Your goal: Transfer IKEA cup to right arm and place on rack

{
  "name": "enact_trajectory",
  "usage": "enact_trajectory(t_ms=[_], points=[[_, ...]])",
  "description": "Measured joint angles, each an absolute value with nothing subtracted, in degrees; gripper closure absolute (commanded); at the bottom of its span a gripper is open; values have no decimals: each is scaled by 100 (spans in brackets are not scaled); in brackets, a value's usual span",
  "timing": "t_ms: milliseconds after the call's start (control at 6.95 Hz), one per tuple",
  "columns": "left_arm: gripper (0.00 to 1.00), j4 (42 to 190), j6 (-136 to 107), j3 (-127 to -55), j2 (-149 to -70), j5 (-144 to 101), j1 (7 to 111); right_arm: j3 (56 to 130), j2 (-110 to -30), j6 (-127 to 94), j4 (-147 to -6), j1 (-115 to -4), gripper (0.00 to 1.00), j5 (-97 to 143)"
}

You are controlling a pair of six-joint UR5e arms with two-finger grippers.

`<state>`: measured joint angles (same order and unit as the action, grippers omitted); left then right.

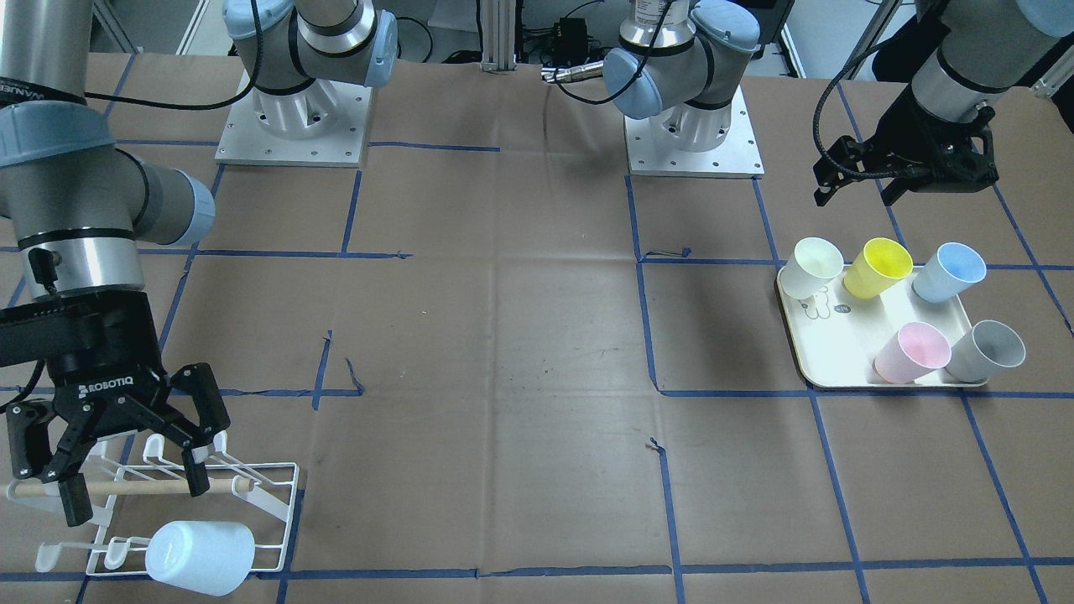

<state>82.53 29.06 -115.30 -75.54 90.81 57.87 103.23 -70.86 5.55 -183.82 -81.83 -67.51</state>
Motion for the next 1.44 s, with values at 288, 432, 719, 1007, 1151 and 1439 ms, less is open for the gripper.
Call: enact_trajectory(t_ms=[288,432,719,1007,1151,1439], points=[[2,7868,2941,-11931,-7559,9088,5739,10341,-7275,-885,-18498,-8517,0,-6699],[2,7550,2946,-12184,-7645,9090,5734,10361,-7349,-1786,-18566,-8693,0,-6614],[3,6648,2961,-12773,-7930,9104,5731,10420,-7477,-3874,-18685,-8939,0,-6216],[2,5921,3139,-13066,-8351,9179,5724,10617,-7527,-5561,-19253,-9044,0,-5905],[2,5621,3211,-13185,-8514,9255,5723,10755,-7532,-6083,-19477,-9070,0,-5867],[29,5461,3264,-13306,-8592,9320,5722,10858,-7533,-6454,-19630,-9078,0,-5847]])
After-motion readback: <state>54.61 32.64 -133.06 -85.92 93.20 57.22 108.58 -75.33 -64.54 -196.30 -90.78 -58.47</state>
